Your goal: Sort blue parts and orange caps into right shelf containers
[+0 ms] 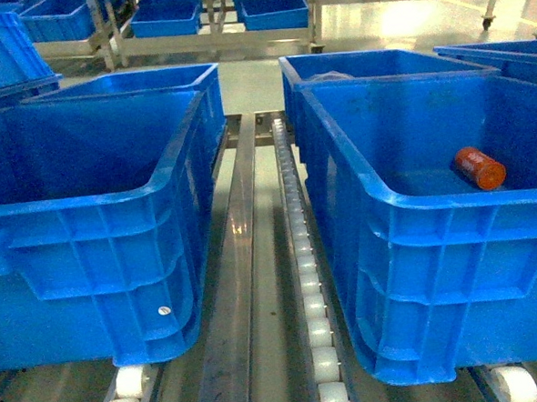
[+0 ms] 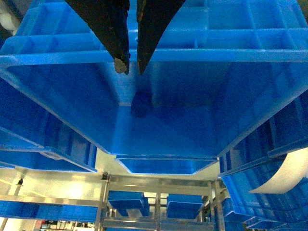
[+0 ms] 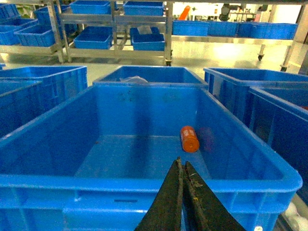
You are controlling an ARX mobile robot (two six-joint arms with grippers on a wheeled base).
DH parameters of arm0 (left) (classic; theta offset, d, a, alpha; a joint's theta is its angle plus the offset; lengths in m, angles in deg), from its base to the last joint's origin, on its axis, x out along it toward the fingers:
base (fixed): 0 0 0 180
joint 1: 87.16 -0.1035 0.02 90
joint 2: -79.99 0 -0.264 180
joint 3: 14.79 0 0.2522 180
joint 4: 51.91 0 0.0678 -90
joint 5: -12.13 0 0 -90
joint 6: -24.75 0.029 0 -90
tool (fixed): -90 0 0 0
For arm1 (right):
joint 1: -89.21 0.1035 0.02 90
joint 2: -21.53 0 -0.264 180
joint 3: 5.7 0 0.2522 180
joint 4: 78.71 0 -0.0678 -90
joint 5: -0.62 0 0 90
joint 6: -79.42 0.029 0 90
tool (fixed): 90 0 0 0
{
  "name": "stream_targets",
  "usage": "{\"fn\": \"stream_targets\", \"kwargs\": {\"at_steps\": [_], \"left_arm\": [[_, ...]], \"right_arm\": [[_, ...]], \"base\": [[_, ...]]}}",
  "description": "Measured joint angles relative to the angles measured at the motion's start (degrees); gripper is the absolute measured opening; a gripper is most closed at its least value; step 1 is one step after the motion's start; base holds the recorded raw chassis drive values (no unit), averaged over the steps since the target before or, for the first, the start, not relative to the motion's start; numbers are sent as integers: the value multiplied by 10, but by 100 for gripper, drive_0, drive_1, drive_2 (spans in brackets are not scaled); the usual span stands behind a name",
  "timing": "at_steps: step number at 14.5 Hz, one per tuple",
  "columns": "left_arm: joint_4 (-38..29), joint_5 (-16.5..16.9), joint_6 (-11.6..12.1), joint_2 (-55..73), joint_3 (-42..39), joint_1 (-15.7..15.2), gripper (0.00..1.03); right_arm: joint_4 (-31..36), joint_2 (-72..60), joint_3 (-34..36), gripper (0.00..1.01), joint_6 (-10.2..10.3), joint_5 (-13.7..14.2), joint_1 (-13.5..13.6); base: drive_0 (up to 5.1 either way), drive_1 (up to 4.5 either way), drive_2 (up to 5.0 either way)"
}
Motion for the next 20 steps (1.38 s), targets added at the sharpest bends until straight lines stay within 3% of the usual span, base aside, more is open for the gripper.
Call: {"fn": "stream_targets", "kwargs": {"at_steps": [7, 8, 15, 20], "left_arm": [[35, 0, 0, -54, -19, 0, 2], [-2, 0, 0, -53, -38, 0, 2], [172, 0, 0, -233, -50, 0, 2], [252, 0, 0, -317, -50, 0, 2]], "right_arm": [[-62, 48, 22, 2, 0, 0, 0], [-76, 79, 22, 2, 0, 0, 0], [-246, 262, 23, 2, 0, 0, 0], [-321, 339, 23, 2, 0, 0, 0]], "base": [[0, 0, 0], [0, 0, 0], [0, 0, 0], [0, 0, 0]]}}
